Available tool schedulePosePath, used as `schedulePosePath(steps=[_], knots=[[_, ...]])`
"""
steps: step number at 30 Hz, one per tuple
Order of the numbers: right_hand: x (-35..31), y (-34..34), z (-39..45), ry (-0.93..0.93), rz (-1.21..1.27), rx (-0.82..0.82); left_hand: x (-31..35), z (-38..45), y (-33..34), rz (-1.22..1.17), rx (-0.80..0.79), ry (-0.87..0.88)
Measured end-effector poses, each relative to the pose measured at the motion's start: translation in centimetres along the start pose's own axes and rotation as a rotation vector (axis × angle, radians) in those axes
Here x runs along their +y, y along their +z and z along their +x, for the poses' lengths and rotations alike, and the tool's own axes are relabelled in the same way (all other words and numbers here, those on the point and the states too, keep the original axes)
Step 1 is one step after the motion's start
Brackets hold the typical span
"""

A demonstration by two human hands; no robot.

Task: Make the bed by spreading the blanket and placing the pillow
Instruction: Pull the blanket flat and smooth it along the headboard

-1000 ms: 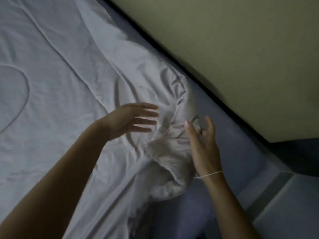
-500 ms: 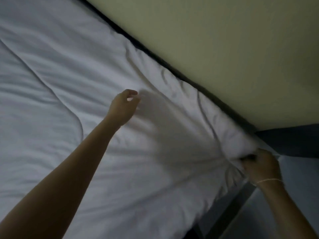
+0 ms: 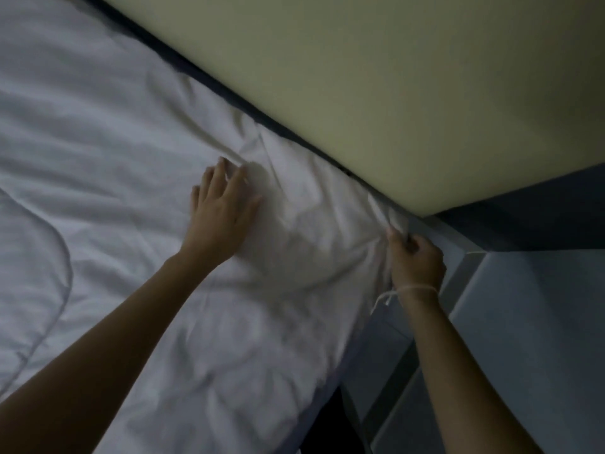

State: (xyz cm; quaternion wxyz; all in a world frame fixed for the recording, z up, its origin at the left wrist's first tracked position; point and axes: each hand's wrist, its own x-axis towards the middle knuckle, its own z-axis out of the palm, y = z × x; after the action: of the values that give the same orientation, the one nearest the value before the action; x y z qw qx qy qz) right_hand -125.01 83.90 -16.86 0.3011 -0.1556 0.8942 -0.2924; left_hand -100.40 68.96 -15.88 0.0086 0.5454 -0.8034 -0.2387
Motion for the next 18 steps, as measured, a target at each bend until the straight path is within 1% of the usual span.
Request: schedulePosePath(steps=[3, 6, 8, 9, 10, 12, 14, 16, 18], knots=[[0.7, -0.6, 2.6, 0.098, 0.032, 0.068, 0.4, 0.1, 1.4, 0.070, -0.089, 0.029], [2.3, -0.9, 3.4, 0.206, 0.147, 0.152, 1.4, -0.2, 2.7, 0.086, -0.163, 0.097], [2.7, -0.4, 3.0, 0.248, 0.199, 0.204, 1.5, -0.4, 2.5, 0.066, -0.180, 0.126], [2.5, -0.2, 2.8, 0.266, 0.233, 0.212, 1.3, -0.2, 2.1, 0.051, -0.157, 0.126], [2.2, 0.0, 2.7, 0.295, 0.289, 0.198, 1.0, 0.2, 1.5, 0.041, -0.107, 0.116], [1.9, -0.3, 3.0, 0.427, 0.443, 0.110, 0.5, 1.6, 0.2, 0.046, 0.037, 0.064], [1.8, -0.9, 3.6, 0.537, 0.592, -0.007, 0.3, 4.1, -0.9, 0.060, 0.149, -0.053], [1.9, -1.1, 4.2, 0.537, 0.547, -0.110, 0.3, 6.8, -1.5, 0.070, 0.171, -0.140], [1.9, -1.0, 4.3, 0.510, 0.438, -0.125, 0.3, 8.6, -1.3, 0.135, 0.147, -0.134]])
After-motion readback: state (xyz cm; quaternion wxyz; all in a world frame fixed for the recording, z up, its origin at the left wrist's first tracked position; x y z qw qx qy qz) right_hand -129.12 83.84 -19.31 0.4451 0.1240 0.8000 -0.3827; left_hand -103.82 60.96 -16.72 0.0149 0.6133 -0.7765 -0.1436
